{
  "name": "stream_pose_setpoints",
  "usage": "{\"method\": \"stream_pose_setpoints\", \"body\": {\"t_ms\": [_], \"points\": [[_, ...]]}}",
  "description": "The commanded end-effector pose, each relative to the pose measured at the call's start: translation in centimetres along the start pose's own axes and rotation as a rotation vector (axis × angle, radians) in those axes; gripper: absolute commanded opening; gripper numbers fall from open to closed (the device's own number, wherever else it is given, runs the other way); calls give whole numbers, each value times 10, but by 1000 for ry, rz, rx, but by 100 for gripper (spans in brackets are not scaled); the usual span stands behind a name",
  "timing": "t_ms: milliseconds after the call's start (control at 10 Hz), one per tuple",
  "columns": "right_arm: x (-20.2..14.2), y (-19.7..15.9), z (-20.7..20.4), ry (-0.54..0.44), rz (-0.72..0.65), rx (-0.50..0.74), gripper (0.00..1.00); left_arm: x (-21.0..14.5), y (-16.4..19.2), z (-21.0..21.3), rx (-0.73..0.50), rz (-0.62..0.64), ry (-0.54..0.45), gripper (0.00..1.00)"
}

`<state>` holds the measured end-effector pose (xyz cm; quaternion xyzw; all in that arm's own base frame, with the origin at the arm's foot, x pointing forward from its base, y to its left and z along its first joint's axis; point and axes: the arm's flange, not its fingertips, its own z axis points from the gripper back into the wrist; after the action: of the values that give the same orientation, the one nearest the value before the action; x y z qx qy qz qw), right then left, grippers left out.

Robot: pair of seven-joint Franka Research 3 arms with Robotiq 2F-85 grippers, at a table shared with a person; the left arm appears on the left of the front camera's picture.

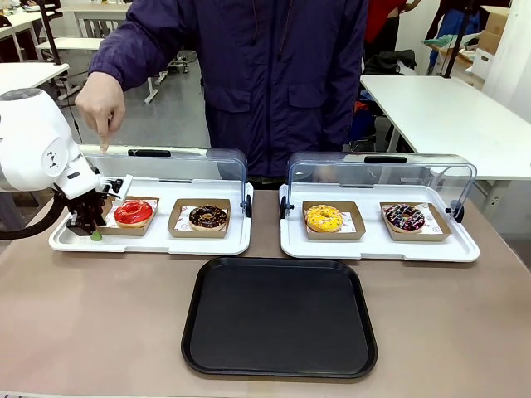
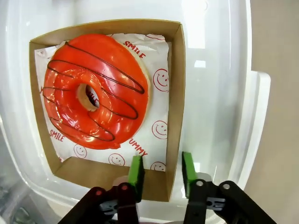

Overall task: Move the first donut from the left to the tray.
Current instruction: Pick up the Paper togo box containing the Donut indicated by the person and place it on the Handle tray.

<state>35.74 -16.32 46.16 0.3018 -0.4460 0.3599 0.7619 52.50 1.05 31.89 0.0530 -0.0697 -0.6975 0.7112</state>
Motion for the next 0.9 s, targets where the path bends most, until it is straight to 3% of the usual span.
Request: {"method": "stream_pose_setpoints", "body": {"t_ms": [0, 800], "points": [[1, -4, -1, -32, 26, 0, 100, 2, 0, 1, -3, 14, 19, 0], [1, -4, -1, -32, 26, 0, 100, 0, 0, 0, -3, 2, -1, 0]]}}
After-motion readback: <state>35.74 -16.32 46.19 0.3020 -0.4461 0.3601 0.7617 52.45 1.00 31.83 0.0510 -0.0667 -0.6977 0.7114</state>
